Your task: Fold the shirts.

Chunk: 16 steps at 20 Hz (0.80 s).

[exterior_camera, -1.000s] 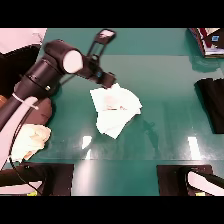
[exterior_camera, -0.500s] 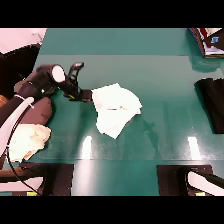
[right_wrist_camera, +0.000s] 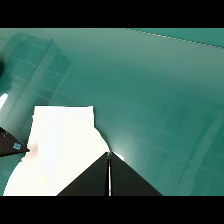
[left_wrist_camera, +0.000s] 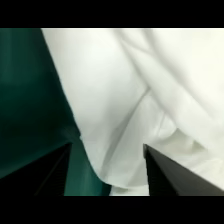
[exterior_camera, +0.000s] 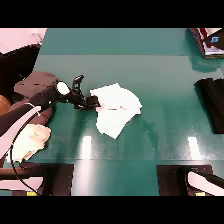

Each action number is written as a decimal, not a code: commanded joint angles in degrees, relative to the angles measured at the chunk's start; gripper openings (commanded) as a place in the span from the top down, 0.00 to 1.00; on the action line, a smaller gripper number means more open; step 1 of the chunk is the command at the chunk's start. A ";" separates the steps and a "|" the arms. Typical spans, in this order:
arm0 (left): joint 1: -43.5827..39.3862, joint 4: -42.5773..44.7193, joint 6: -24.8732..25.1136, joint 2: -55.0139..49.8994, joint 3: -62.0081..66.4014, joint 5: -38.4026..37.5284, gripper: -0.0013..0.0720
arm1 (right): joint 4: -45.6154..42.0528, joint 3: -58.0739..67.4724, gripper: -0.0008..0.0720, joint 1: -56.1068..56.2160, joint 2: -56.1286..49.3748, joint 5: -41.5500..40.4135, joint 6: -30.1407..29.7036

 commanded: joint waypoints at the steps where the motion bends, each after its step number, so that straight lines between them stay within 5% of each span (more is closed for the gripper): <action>1: -0.04 -5.79 2.14 -1.05 -0.72 4.35 0.24 | 0.04 0.07 0.97 -0.04 -0.02 0.04 0.02; 3: -0.07 -5.97 2.27 -1.05 -0.70 4.33 0.59 | 0.04 0.07 0.97 -0.04 -0.04 0.00 0.04; 6: -0.04 -5.99 2.71 -1.03 -0.68 4.79 0.72 | 0.02 0.07 0.97 -0.04 -0.02 0.15 0.02; 7: 0.11 -5.75 3.21 -1.01 -0.33 4.90 0.94 | 0.00 0.07 0.97 -0.04 -0.04 0.37 0.02; 12: 4.24 -0.76 3.65 3.89 6.86 2.21 0.95 | -0.20 -7.43 0.97 0.00 1.60 3.32 2.38; 16: 6.99 5.62 3.67 8.92 12.79 0.55 0.95 | 0.28 -33.73 0.96 4.90 6.71 -2.49 3.10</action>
